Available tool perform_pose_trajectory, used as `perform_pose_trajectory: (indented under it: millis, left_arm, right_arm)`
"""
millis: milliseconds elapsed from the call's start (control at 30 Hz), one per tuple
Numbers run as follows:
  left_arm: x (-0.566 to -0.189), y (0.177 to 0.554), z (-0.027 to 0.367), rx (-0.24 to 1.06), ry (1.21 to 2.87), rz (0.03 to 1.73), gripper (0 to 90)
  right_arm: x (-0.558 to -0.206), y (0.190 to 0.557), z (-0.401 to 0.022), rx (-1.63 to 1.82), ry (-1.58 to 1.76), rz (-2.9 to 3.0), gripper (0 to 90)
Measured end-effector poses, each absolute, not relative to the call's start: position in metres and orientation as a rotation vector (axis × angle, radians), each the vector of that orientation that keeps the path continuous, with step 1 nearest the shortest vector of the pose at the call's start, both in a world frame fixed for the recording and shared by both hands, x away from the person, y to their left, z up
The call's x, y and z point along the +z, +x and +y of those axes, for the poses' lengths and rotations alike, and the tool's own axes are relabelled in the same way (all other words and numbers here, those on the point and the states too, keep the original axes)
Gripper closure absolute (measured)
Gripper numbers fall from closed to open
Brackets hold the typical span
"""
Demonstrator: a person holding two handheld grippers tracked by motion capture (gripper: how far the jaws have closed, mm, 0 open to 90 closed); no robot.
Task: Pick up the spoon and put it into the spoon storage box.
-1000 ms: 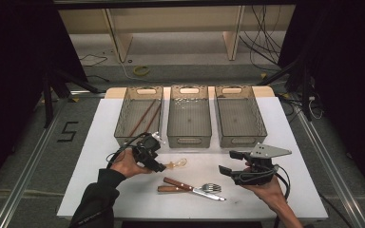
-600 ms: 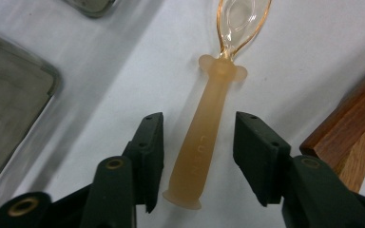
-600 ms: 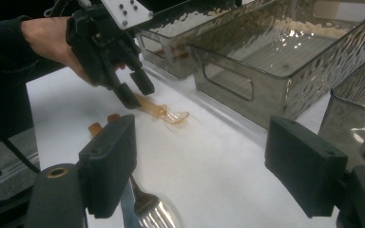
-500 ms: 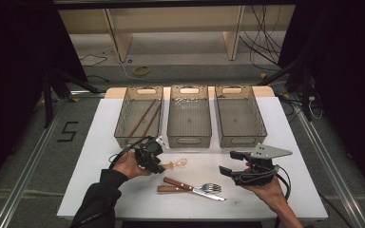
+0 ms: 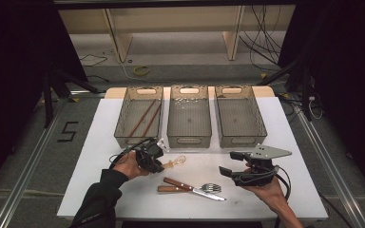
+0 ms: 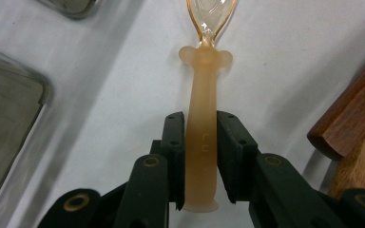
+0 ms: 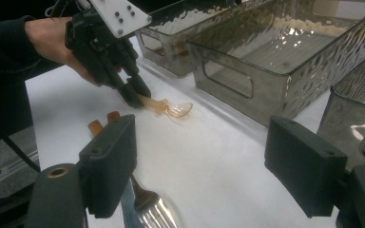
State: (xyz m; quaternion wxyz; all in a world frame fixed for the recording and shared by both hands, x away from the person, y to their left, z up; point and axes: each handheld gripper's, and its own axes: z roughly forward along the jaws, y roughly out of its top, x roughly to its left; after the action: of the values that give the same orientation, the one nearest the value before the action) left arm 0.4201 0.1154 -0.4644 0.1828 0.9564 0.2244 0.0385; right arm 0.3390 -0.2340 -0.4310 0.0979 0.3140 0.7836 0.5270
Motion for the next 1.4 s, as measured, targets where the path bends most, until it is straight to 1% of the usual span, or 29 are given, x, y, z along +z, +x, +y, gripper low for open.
perform_pose_trajectory:
  millis: [300, 700, 933, 1167, 1400]
  left_arm:
    - [-0.462, 0.421, 0.118, 0.087, 2.653, 0.653, 74.8]
    - [-0.443, 0.420, 0.122, 0.096, 2.560, 0.632, 75.0]
    - [-0.431, 0.419, 0.124, 0.099, 2.447, 0.656, 74.9]
    - [-0.415, 0.421, 0.126, 0.135, 2.332, 0.693, 74.9]
    - [-0.409, 0.426, 0.127, 0.159, 2.278, 0.732, 74.9]
  right_arm:
    - [-0.431, 0.339, -0.234, 1.561, 0.924, 2.321, 27.1]
    - [-0.431, 0.339, -0.233, 1.559, 0.925, 2.323, 27.1]
    - [-0.431, 0.339, -0.233, 1.561, 0.926, 2.321, 27.1]
    - [-0.431, 0.338, -0.234, 1.568, 0.928, 2.314, 27.1]
    - [-0.431, 0.338, -0.234, 1.577, 0.930, 2.308, 27.1]
